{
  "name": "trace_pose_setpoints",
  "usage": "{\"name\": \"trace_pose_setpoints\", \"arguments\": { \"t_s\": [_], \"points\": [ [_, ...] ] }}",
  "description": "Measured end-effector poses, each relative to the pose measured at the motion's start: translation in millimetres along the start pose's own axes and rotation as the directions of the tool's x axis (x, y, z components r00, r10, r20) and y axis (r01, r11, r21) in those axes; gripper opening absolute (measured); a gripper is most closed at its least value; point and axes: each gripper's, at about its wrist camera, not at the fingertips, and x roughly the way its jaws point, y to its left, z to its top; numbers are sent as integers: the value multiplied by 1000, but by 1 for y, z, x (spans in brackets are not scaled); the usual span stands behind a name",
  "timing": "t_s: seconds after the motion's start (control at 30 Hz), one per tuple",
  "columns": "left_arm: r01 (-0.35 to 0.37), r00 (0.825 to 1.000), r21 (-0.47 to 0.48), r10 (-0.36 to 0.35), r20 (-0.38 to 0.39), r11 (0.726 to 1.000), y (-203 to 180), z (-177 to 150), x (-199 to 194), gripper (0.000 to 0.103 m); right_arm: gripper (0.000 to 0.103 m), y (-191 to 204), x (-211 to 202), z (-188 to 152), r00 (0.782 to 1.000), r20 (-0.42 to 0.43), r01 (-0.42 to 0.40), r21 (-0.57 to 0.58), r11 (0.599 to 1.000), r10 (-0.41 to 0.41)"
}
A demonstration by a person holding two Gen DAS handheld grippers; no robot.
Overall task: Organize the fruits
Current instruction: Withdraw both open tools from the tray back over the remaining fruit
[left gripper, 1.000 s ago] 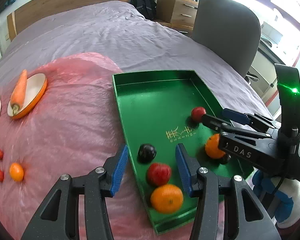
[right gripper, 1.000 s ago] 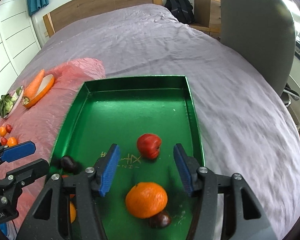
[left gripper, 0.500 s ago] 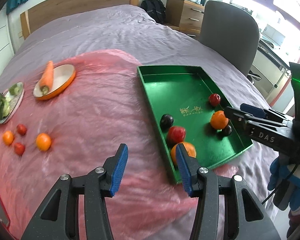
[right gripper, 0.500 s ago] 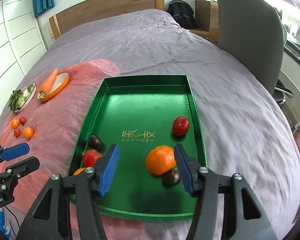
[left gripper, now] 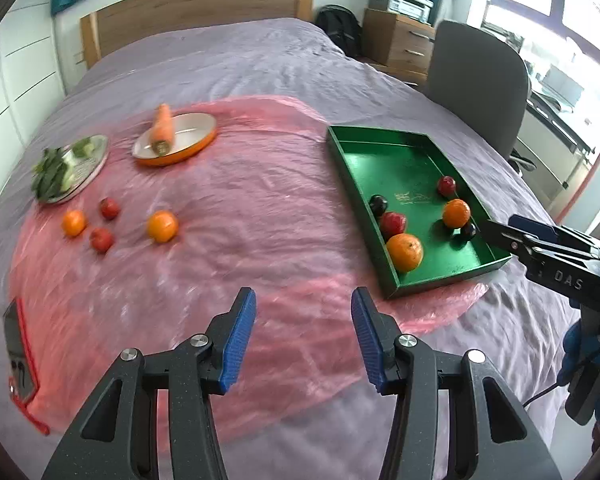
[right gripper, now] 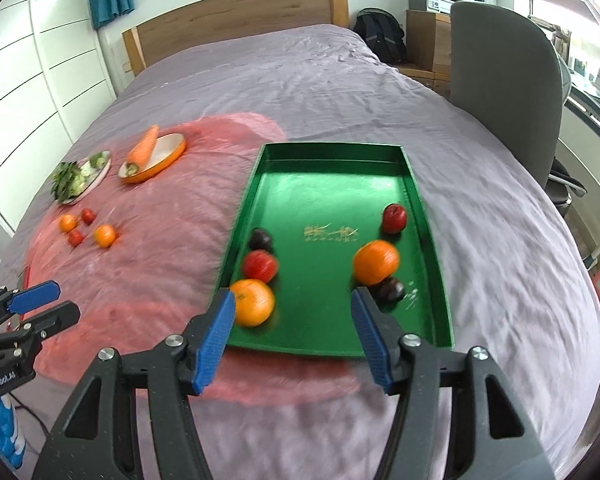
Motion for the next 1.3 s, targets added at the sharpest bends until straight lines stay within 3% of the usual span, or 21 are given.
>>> {"name": "trace_pose_setpoints", "arguments": {
  "t_s": [0.47,0.63,1.3],
  "points": [
    [-85,995,-112,91,50,990,65,-55,-65,44,103,75,-44,-36,998,13,-56,-73,996,57],
    [-125,987,-158,139,81,979,90,-73,-87,49,103,103,-52,-49,997,3,-79,-106,991,80],
    [-209,965,-253,241,103,945,157,-112,-108,50,103,185,-50,-82,989,-42,-146,-202,968,141]
  ]
}}
